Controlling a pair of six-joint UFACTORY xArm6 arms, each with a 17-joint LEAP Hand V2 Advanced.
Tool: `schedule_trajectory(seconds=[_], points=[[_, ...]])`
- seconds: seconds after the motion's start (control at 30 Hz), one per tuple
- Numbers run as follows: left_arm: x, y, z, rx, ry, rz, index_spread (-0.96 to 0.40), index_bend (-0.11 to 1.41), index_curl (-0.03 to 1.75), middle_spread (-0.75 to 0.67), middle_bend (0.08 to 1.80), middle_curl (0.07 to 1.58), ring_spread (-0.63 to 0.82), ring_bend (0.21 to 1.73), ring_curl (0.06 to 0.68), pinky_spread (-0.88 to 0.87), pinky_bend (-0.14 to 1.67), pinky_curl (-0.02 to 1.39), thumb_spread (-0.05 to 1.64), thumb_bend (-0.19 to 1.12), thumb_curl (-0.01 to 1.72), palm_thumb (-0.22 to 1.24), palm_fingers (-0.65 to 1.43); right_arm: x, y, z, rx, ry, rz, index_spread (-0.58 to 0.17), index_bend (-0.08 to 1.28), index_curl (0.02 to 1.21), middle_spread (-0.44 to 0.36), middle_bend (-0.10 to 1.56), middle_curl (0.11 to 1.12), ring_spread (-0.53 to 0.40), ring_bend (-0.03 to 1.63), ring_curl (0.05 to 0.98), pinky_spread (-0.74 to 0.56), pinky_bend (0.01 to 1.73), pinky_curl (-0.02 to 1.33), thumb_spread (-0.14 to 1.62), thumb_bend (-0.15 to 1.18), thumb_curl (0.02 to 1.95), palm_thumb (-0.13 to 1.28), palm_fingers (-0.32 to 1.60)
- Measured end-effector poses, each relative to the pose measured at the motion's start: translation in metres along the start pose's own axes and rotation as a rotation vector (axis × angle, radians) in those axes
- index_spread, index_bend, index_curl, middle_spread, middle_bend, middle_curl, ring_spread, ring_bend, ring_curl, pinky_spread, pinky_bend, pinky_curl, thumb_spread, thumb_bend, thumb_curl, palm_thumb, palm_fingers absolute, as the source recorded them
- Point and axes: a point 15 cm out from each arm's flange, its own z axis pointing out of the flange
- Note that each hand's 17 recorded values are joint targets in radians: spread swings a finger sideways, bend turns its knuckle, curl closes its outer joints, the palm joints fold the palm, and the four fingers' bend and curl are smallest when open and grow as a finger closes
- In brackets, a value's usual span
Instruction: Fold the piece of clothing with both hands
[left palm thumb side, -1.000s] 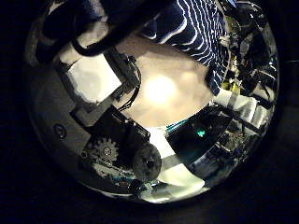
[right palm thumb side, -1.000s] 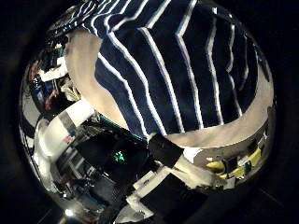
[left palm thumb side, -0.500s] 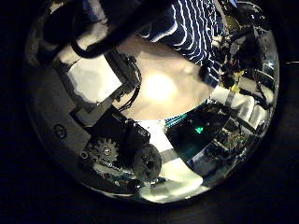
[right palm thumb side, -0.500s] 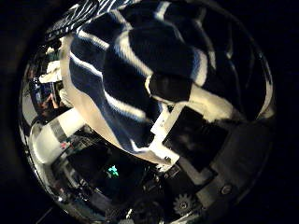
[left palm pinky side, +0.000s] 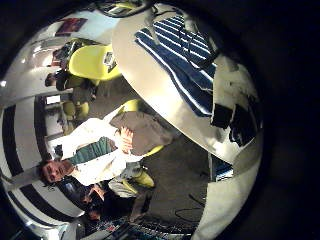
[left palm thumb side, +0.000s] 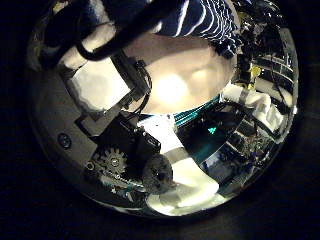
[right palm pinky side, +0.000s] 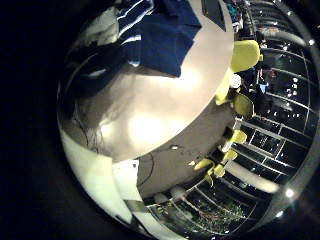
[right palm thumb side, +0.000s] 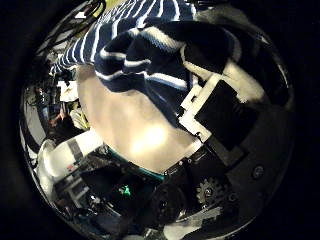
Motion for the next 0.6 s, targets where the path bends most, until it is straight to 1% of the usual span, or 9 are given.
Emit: schedule_trajectory(seconds=[0.07,0.2,0.27,0.37,0.47,0.53,0.6], points=[[-0.001,0.004,-0.005,-0.005,0.001,0.005,-0.70,0.19,1.48,-0.70,0.78,1.11,-0.46,1.33,0.524,-0.62,1.14,0.72,1.07,-0.02,0.55,0.79,1.05,0.006,0.004,-0.013,0.025,-0.007,0.014,-0.412,0.89,0.80,-0.216,1.15,0.88,-0.255,1.36,0.659,-0.22,1.35,0.65,1.16,-0.01,0.54,1.00,0.98],[-0.003,0.019,-0.017,-0.046,0.012,0.015,-0.69,0.19,1.49,-0.71,0.76,1.11,-0.47,1.33,0.525,-0.62,1.13,0.73,1.06,-0.02,0.55,0.79,1.05,0.017,0.015,-0.041,0.072,-0.010,0.036,-0.408,0.91,0.84,-0.201,1.18,0.89,-0.252,1.38,0.679,-0.20,1.36,0.69,1.18,-0.01,0.55,1.00,0.96],[-0.004,0.024,-0.026,-0.059,0.017,0.016,-0.69,0.19,1.49,-0.71,0.76,1.11,-0.47,1.33,0.525,-0.62,1.13,0.73,1.06,-0.02,0.55,0.78,1.06,0.021,0.015,-0.059,0.104,-0.009,0.044,-0.406,0.91,0.86,-0.195,1.20,0.89,-0.250,1.39,0.686,-0.20,1.35,0.71,1.18,-0.01,0.56,1.00,0.95],[-0.012,0.023,-0.046,-0.057,0.017,0.001,-0.68,0.19,1.50,-0.71,0.76,1.12,-0.47,1.33,0.525,-0.62,1.13,0.73,1.06,-0.02,0.55,0.78,1.06,0.026,0.008,-0.084,0.152,-0.008,0.053,-0.402,0.91,0.89,-0.187,1.21,0.89,-0.248,1.39,0.696,-0.20,1.35,0.75,1.18,-0.01,0.57,1.00,0.95],[-0.023,0.011,-0.063,-0.045,0.012,-0.018,-0.67,0.19,1.50,-0.71,0.76,1.12,-0.47,1.32,0.525,-0.62,1.13,0.73,1.06,-0.02,0.55,0.78,1.06,0.031,-0.007,-0.103,0.178,-0.007,0.060,-0.399,0.92,0.91,-0.181,1.22,0.88,-0.246,1.40,0.704,-0.21,1.34,0.78,1.18,-0.01,0.57,0.99,0.95],[-0.032,-0.006,-0.071,-0.043,0.011,-0.032,-0.67,0.19,1.50,-0.72,0.76,1.12,-0.47,1.33,0.526,-0.62,1.13,0.73,1.06,-0.02,0.55,0.78,1.06,0.034,-0.026,-0.115,0.183,-0.006,0.060,-0.397,0.92,0.92,-0.178,1.23,0.88,-0.245,1.40,0.709,-0.21,1.33,0.79,1.17,-0.01,0.58,1.00,0.95],[-0.039,-0.025,-0.073,-0.050,0.012,-0.042,-0.67,0.19,1.50,-0.72,0.76,1.12,-0.46,1.33,0.527,-0.62,1.13,0.73,1.06,-0.02,0.55,0.79,1.07,0.038,-0.045,-0.117,0.166,-0.004,0.062,-0.395,0.92,0.93,-0.174,1.24,0.88,-0.244,1.40,0.712,-0.21,1.32,0.81,1.17,-0.01,0.58,1.00,0.95]])
